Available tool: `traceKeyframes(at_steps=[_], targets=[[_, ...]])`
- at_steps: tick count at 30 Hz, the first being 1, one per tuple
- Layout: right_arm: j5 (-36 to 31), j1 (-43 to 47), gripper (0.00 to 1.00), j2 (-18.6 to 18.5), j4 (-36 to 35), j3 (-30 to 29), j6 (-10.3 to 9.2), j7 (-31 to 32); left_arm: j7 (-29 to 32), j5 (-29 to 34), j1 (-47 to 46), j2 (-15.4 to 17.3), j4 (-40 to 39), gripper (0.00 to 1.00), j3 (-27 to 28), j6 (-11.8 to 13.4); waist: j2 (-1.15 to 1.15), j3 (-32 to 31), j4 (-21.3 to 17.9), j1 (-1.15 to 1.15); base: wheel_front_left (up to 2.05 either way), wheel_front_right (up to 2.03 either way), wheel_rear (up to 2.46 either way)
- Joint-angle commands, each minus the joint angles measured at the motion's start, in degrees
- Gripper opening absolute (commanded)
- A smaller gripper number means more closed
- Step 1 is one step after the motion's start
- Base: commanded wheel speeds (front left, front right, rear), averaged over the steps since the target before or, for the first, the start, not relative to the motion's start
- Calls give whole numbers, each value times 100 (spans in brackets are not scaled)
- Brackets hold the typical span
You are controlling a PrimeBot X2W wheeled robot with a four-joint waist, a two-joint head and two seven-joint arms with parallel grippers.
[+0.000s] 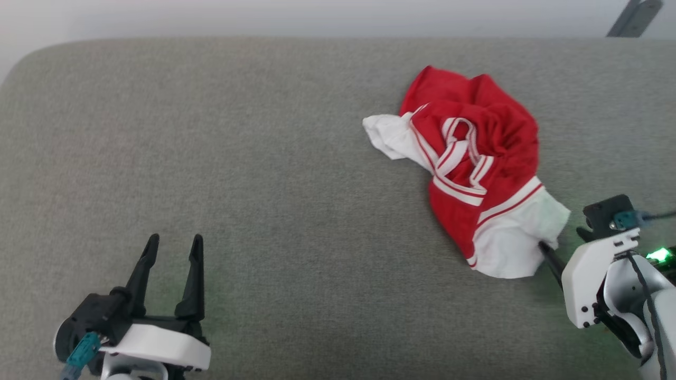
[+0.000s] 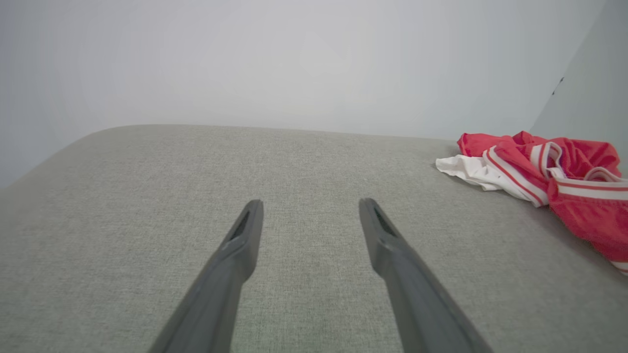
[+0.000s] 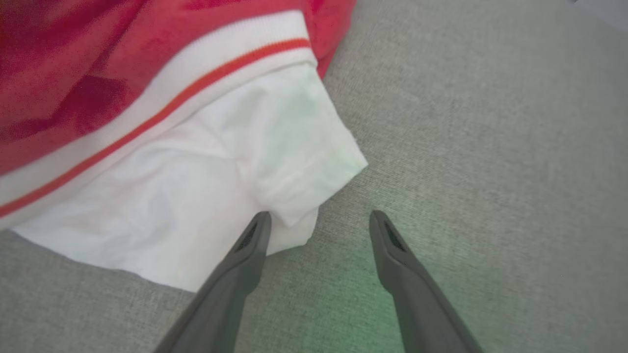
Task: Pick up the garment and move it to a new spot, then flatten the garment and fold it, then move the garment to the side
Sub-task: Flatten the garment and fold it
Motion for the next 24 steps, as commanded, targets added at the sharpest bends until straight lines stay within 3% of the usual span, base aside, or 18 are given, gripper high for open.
traceKeyframes(at_steps=[1, 10, 11, 12, 13, 17, 24], targets=[[252, -92, 100, -158, -133, 172, -4, 569, -28, -79, -128, -45, 33, 100, -66, -10, 0, 195, 162, 0, 0, 0, 0], [732, -94, 100, -518, -396, 477, -3, 1756, -28, -137, -368, -133, 114, 100, -168, -11, 0, 449, 368, 0, 0, 0, 0], [749, -67, 80, -542, -422, 514, -2, 1835, -28, -146, -394, -136, 119, 100, -167, -11, 0, 461, 379, 0, 0, 0, 0], [766, -52, 38, -545, -447, 515, -2, 1862, -28, -153, -419, -143, 118, 100, -163, -11, 0, 474, 382, 0, 0, 0, 0], [822, -46, 4, -501, -453, 437, -3, 1890, -28, -166, -436, -148, 119, 100, -152, -11, 0, 487, 374, 0, 0, 0, 0], [780, -56, 0, -459, -534, 125, -10, 1756, -28, -187, -467, -147, 132, 100, -140, -11, 0, 512, 251, 0, 0, 0, 0], [513, 85, 0, -533, -660, -1099, -8, 1280, -29, -173, -537, -60, 93, 100, -158, -11, 0, 526, -81, 0, 0, 0, 0]])
